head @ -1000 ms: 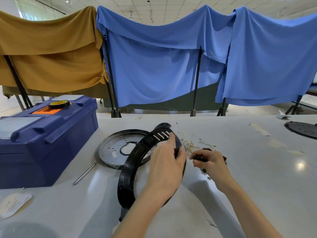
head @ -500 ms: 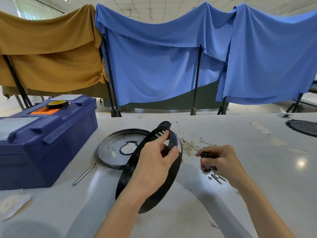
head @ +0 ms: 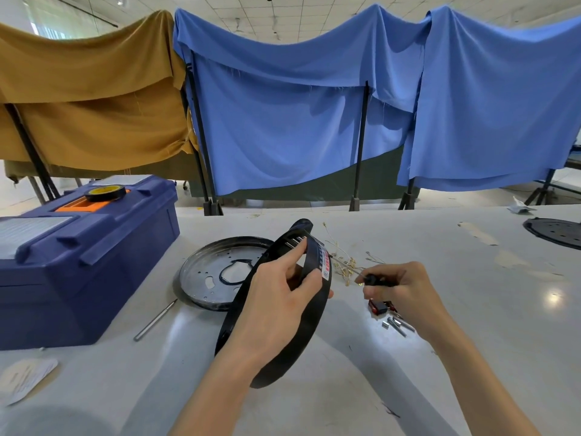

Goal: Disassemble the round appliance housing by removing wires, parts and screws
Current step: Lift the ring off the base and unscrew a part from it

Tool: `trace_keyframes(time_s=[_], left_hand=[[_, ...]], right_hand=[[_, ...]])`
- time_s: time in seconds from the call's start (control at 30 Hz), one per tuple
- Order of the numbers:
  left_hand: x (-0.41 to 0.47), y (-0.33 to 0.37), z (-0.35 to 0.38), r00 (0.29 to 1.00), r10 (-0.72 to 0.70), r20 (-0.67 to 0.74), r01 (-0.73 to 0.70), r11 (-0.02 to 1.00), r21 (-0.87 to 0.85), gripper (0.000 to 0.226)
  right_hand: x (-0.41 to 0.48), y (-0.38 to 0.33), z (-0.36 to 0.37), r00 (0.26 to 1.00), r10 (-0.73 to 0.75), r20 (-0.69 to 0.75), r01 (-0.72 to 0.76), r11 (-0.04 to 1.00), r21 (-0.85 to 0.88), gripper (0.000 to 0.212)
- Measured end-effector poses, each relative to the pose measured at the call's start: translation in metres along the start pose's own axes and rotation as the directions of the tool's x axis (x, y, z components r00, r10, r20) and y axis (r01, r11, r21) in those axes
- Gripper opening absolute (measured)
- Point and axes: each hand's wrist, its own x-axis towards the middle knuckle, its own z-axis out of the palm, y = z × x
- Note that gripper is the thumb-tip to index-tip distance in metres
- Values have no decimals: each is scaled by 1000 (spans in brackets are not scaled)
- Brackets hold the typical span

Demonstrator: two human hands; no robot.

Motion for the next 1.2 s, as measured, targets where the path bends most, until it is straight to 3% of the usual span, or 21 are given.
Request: trace_keyframes(time_s=[0.27, 0.37, 0.57, 0.8, 1.2], left_hand=[[-1, -5, -8, 995, 82, -49, -85, 993, -80, 43], [0, -1, -15, 994, 86, -60, -96, 980, -173, 48], [7, -3, -27, 999, 39, -33, -49, 908, -416, 33], [8, -6, -31, 999, 52, -16, -54, 903, -426, 35], [7, -7, -30, 998, 61, -21, -64, 894, -443, 33]], right_hand=[[-2, -5, 1, 1000, -9, -7, 9, 1000, -16, 25], [-6, -11, 1, 999, -40, 2, 40, 999, 13, 24], [-15, -35, 3, 985, -144, 99, 147, 989, -27, 19], [-22, -56, 5, 967, -186, 173, 206, 973, -104, 22], [-25, -61, 5, 975, -171, 140, 194, 966, -173, 20]])
